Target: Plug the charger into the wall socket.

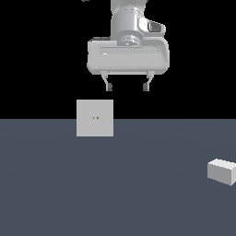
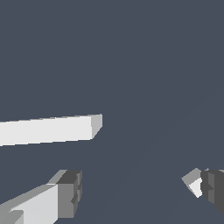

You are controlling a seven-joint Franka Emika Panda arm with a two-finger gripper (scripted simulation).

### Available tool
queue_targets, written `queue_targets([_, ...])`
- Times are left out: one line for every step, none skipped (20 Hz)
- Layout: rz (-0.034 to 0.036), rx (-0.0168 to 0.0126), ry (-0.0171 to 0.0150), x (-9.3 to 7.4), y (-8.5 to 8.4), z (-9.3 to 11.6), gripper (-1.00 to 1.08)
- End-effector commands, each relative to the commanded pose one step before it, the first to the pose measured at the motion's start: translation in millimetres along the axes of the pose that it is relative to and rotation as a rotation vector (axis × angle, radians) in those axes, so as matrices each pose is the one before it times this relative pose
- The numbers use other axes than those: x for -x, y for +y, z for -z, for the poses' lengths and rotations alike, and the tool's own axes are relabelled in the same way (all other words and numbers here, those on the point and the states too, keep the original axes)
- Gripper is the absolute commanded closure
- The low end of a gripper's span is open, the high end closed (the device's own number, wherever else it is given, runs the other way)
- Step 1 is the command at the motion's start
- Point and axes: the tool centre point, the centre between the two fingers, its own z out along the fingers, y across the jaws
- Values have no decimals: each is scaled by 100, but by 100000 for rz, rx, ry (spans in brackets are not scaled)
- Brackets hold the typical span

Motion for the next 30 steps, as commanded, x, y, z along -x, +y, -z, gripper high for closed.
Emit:
queue_targets([0,0,0,0,1,0,-92])
queue_targets([-97,5,6,2,15,-13,-92])
queue_targets([-330,13,19,5,68,-39,-92])
queue_targets([-542,21,32,9,109,-65,-92])
queue_targets([-758,29,44,13,151,-91,-92])
queue_targets([-977,37,57,17,195,-116,-92])
queue_targets([-1191,45,70,21,237,-142,-92])
queue_targets([-1410,54,83,25,280,-169,-92])
queue_targets([-1630,62,95,29,325,-195,-92])
queue_targets([-1850,70,108,34,368,-221,-92])
queue_targets([-2071,78,121,38,412,-247,-92])
queue_targets([-2293,87,134,43,456,-274,-92])
queue_targets([-2517,95,147,48,501,-300,-92])
queue_targets([-2741,103,161,53,546,-327,-92])
queue_targets([-2968,111,174,59,591,-354,-92])
queue_targets([-3195,120,187,65,636,-381,-92])
queue_targets([-3424,128,200,71,682,-408,-92])
queue_targets([-3655,136,214,77,728,-435,-92])
queue_targets([-3887,144,227,84,775,-463,-92])
queue_targets([-4121,153,241,92,821,-491,-92])
queue_targets([-4285,158,250,98,854,-510,-92])
queue_targets([-4306,159,250,100,858,-513,-92])
queue_targets([-4321,159,251,102,862,-515,-92])
queue_targets([-4204,155,243,100,839,-502,-92])
queue_targets([-3996,147,230,97,797,-477,-92])
queue_targets([-3789,138,217,93,755,-454,-92])
queue_targets([-3581,130,204,90,714,-430,-92])
queue_targets([-3371,123,191,85,672,-405,-92])
queue_targets([-3160,116,179,80,631,-380,-92])
queue_targets([-2952,107,166,77,589,-356,-92])
